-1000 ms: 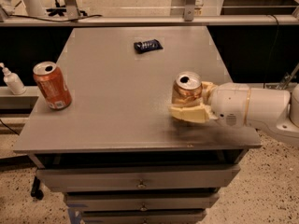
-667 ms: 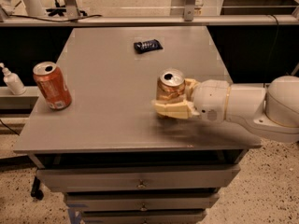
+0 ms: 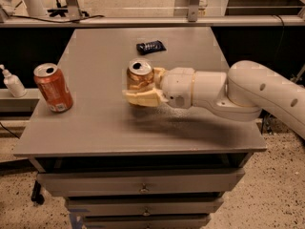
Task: Move orange can near coke can
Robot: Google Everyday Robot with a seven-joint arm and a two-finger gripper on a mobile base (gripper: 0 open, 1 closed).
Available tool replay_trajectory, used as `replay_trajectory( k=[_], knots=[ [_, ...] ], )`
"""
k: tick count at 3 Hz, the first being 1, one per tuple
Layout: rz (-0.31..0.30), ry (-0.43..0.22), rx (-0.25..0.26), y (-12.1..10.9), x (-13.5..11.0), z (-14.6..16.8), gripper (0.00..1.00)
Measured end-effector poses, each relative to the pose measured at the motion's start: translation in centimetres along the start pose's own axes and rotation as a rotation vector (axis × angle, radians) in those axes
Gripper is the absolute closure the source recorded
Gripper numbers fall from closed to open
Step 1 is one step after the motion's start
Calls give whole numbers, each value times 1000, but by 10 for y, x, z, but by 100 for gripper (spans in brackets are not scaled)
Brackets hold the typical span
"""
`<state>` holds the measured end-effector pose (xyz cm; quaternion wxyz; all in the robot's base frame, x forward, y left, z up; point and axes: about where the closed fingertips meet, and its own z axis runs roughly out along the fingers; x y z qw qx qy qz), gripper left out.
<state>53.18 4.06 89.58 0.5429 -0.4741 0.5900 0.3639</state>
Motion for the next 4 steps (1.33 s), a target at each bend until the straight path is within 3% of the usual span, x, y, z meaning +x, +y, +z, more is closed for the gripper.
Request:
replay_trajectory(
  k=[2,4],
  knots=[
    [-24,-35,-115,12,-19,62,100],
    [-35,-6,-216,37,-16,105,100]
  ],
)
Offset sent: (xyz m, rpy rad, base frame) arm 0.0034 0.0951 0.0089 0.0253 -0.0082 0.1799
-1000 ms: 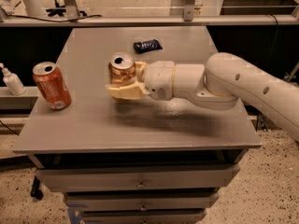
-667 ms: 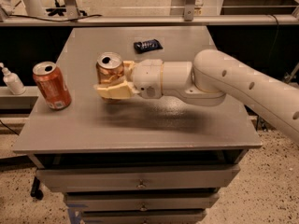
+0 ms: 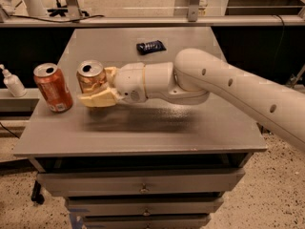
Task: Move orange can near coke can
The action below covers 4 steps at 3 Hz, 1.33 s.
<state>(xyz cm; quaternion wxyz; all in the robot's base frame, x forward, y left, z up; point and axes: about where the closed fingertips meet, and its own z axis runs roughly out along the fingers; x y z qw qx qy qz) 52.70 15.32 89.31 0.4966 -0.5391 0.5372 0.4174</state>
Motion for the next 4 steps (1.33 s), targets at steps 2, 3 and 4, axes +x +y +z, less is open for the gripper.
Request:
replay_trajectory(
  k=[2,3,4],
  knots=[
    [14,21,-19,-14,15,29,100],
    [29,17,-17,-21,21,37,83],
    [36,15,-17,-24,24,44,59]
  ],
)
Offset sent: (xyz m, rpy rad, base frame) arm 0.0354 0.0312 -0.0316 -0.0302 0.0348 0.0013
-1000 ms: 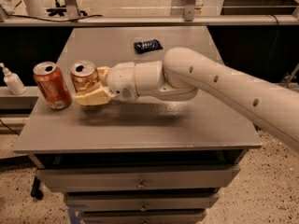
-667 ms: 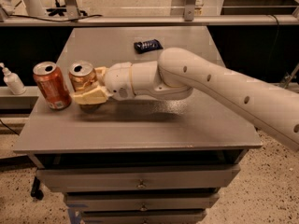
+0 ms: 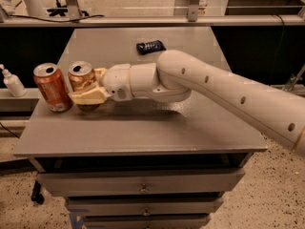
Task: Move orange can near coke can
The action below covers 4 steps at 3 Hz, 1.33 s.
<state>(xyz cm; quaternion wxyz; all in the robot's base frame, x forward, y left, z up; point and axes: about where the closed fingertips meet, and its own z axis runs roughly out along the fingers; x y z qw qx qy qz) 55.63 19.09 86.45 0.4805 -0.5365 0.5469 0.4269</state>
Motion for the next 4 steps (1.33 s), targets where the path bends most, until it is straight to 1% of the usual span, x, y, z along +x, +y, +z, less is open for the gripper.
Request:
replay_trajectory(
  k=[2,3,4],
  knots=[
    [1,1,0,-1,-1,1,13],
    [-1,8,1,-2,1,1,0],
    [-3,11,3,-2,2,0,0]
  ],
)
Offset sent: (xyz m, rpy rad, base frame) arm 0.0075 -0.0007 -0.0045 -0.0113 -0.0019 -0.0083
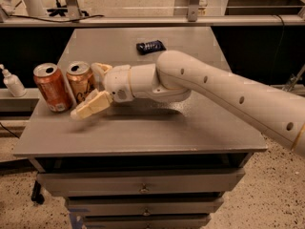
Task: Move orange can near coke can
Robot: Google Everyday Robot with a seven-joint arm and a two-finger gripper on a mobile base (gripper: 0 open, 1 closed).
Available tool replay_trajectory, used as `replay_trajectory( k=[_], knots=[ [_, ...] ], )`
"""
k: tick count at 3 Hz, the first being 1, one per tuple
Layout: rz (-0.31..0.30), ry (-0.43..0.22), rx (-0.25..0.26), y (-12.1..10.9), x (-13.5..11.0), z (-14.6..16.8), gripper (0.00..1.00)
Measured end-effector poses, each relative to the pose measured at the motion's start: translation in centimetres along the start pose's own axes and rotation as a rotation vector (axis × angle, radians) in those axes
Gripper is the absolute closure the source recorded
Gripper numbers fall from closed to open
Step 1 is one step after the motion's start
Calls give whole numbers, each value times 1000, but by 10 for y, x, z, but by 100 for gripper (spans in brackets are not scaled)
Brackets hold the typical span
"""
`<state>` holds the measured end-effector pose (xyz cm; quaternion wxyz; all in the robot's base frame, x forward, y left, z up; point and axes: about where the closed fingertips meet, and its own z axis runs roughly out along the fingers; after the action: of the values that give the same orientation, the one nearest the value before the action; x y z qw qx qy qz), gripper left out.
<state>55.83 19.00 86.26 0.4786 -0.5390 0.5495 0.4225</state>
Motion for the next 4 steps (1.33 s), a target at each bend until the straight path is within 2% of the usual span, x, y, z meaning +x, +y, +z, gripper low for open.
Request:
replay_trajectory(
  k=[1,2,3,4],
  knots=[
    [-7,14,16,-1,1,-15,0],
    [-33,3,46,-7,-5,-53,0],
    [-103,-20,93,-18,-21,-115,0],
    [-218,-28,121,-30,-49,-186,0]
  ],
)
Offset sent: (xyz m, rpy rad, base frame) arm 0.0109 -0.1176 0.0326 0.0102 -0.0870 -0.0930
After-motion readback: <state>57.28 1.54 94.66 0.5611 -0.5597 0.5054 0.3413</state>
